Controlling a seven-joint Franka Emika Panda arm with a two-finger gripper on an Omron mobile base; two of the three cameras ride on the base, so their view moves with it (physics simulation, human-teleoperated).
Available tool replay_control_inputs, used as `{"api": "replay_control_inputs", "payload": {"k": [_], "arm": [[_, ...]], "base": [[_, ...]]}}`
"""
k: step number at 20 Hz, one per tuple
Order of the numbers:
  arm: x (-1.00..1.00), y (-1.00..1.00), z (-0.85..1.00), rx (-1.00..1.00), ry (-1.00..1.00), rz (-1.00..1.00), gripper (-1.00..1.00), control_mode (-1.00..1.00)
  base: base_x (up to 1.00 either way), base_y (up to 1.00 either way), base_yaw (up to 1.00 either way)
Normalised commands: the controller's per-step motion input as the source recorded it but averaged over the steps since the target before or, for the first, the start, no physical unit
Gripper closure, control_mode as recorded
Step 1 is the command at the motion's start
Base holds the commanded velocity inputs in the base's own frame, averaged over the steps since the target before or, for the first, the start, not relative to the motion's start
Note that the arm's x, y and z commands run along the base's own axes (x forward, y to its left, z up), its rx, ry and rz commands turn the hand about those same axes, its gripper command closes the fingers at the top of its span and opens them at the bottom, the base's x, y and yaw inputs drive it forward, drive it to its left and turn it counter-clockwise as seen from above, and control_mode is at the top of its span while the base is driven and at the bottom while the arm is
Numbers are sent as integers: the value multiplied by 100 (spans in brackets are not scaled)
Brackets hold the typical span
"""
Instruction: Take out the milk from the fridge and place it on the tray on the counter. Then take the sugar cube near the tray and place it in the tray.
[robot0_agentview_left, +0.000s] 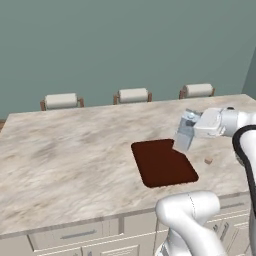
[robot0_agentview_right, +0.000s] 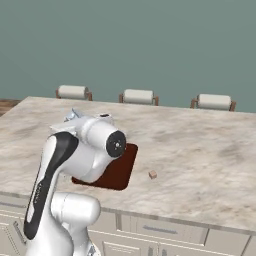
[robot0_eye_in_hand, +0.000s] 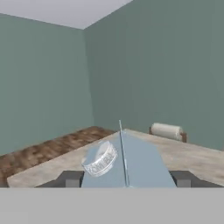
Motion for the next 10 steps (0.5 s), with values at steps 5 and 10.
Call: {"api": "replay_control_inputs", "payload": {"k": [5,10], "arm": [[65,0,-70,-12,-5,43,100,-100],[45,0,-43,-12,0,28,100,-100]], "base": [[0,0,0],[0,0,0]]}}
